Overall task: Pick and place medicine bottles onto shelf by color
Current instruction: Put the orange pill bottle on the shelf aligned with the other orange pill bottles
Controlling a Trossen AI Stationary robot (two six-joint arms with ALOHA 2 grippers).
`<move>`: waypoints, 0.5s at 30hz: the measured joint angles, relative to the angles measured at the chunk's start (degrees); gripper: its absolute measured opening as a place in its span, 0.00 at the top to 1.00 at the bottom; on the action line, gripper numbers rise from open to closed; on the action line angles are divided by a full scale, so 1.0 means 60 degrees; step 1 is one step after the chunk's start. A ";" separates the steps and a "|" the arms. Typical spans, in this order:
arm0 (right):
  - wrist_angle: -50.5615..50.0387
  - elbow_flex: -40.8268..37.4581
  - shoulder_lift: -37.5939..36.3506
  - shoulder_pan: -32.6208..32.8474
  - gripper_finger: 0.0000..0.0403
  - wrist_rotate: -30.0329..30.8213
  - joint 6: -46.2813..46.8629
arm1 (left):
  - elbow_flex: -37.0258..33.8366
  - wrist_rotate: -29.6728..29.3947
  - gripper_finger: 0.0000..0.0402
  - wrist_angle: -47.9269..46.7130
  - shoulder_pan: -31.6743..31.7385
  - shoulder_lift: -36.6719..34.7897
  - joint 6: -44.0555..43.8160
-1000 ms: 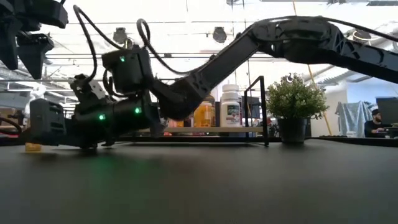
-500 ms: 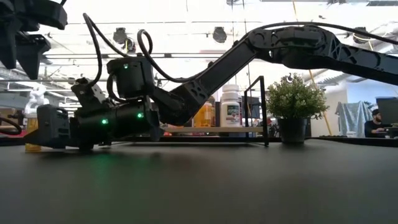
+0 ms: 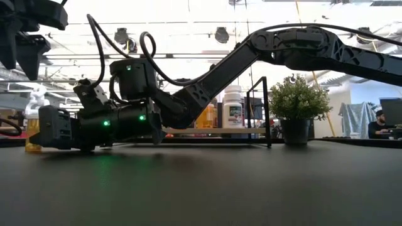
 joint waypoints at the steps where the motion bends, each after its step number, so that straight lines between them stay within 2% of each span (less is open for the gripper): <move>1: 0.0042 -0.0003 0.0002 0.0000 0.79 0.0003 -0.0001 | 0.0000 0.0000 0.08 0.0000 -0.0001 0.0000 0.0074; 10: 0.0085 -0.0013 -0.0096 -0.0006 0.79 0.0027 0.0543 | 0.0000 0.0101 0.08 -0.0013 -0.0002 0.0000 -0.0306; 15: -0.0376 -0.0039 -0.0651 0.0005 0.79 -0.0034 0.1250 | 0.0007 0.0171 0.08 -0.0018 -0.0001 -0.0007 -0.0817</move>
